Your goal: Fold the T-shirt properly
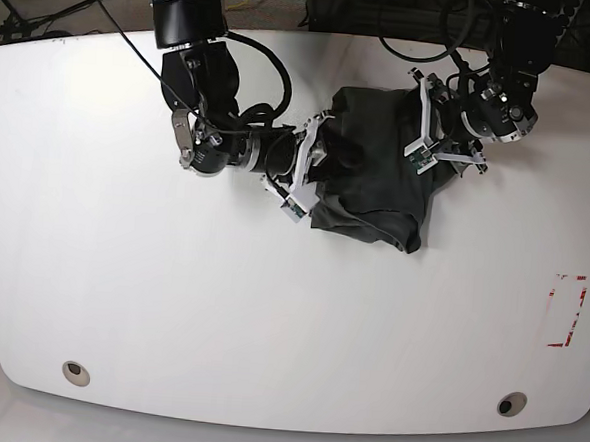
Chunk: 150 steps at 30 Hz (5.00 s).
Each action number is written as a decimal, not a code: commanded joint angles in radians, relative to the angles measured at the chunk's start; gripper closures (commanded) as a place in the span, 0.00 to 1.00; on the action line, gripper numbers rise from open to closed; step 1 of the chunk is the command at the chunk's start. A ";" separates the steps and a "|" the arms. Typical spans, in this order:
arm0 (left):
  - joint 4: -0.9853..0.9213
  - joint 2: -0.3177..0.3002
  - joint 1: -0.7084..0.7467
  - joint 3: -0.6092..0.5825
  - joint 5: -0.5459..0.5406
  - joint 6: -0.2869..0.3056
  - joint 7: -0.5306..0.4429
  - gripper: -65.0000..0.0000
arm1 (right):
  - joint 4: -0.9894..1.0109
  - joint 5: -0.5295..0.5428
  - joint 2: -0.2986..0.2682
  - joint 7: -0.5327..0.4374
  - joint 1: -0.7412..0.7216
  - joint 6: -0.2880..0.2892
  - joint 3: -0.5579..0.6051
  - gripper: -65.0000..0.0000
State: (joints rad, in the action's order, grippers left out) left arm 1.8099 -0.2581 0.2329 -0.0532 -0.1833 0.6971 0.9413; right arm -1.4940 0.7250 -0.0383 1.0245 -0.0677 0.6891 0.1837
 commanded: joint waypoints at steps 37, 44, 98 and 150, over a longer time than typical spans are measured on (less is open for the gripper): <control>0.011 -0.007 -0.033 -0.004 0.001 0.001 -0.008 0.40 | 0.069 0.150 -0.102 -0.121 -0.180 0.009 0.003 0.69; 0.011 -0.007 -0.045 -0.004 0.000 0.001 -0.008 0.40 | 0.155 0.075 -0.059 -0.137 -0.131 0.009 0.004 0.69; 0.006 -0.025 -0.045 -0.087 0.003 0.001 -0.008 0.40 | 0.189 0.028 0.082 -0.109 -0.189 0.009 0.066 0.69; 0.163 -0.025 -0.114 -0.086 -0.003 0.001 -0.008 0.40 | 0.178 0.035 -0.114 -0.330 -0.235 -0.032 0.072 0.69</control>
State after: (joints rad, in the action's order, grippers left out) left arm 1.9369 -0.2726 0.1307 -0.1432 -0.1764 0.6975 0.9493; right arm -1.2812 0.7391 -0.1383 0.7109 -0.3016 0.6552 0.3019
